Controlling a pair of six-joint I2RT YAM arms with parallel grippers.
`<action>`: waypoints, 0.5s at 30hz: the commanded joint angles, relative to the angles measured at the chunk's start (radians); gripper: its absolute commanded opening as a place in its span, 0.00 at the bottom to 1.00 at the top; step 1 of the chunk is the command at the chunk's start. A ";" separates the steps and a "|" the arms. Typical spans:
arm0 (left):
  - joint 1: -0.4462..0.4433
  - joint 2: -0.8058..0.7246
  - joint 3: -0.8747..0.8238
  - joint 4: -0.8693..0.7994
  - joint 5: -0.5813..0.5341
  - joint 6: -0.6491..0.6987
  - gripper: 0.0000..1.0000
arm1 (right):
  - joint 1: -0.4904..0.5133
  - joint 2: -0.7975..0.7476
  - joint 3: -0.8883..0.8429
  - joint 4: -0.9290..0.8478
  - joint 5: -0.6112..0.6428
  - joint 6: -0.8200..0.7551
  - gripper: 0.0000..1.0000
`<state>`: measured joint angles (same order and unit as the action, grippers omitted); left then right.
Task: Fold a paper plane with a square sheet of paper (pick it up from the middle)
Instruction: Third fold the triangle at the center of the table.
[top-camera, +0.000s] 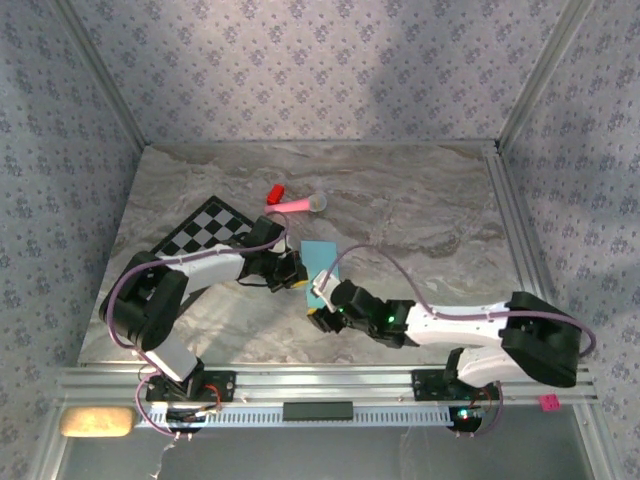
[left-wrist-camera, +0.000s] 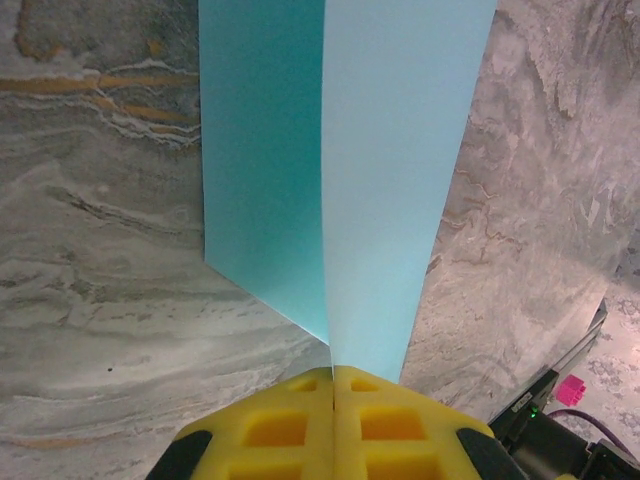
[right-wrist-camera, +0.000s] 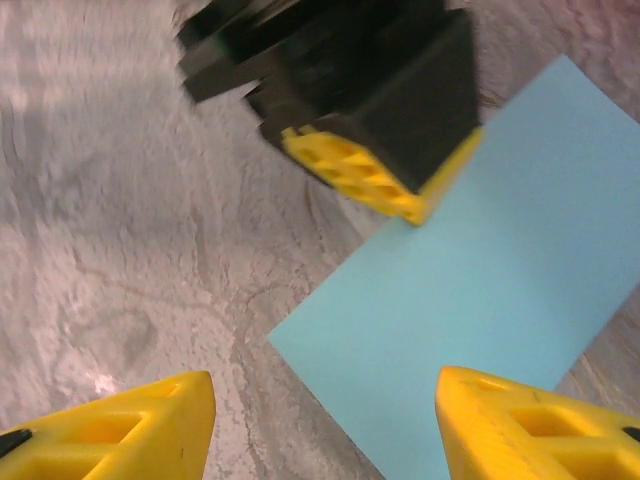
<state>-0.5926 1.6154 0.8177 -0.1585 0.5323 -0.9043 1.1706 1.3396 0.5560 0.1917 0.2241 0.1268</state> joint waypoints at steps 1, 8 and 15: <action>0.005 -0.028 0.004 -0.021 0.022 -0.011 0.02 | 0.064 0.076 0.044 0.062 0.169 -0.190 0.61; 0.005 -0.027 0.003 -0.023 0.024 -0.013 0.02 | 0.136 0.232 0.103 0.098 0.354 -0.221 0.61; 0.004 -0.030 -0.001 -0.027 0.020 -0.009 0.02 | 0.149 0.320 0.136 0.085 0.441 -0.208 0.54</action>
<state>-0.5926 1.6154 0.8177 -0.1608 0.5354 -0.9108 1.3117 1.6363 0.6640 0.2672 0.5816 -0.0742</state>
